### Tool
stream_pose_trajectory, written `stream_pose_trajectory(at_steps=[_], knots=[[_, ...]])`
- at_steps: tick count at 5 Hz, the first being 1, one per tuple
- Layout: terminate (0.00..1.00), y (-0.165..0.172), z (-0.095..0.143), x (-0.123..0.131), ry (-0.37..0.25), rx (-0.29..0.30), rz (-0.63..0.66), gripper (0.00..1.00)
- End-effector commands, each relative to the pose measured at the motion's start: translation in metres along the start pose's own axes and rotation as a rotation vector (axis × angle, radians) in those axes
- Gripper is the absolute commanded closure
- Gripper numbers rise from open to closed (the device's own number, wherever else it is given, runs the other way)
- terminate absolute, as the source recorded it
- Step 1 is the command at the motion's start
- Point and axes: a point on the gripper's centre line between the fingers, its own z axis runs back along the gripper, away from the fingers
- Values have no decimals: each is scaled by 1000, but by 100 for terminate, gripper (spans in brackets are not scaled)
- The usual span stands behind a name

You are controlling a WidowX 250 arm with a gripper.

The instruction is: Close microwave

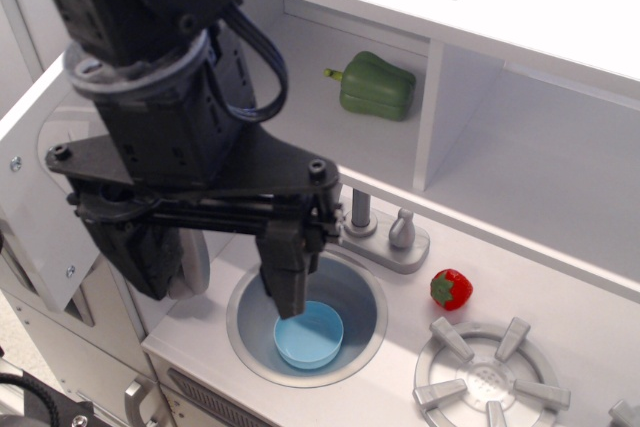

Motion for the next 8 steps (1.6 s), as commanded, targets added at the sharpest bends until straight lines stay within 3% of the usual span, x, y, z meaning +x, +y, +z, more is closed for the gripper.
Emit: stream_pose_trajectory(at_steps=[1,3,5,6,7,8], knots=[[0,0,0,0,0,0,0,0],[0,53,41,43,-142,60,32,0],[0,103,53,88,-232,213,79,0],[0,129,48,98,-234,345,90,0],[0,147,42,105,-248,374,68,0],[0,156,32,108,-222,390,34,0]])
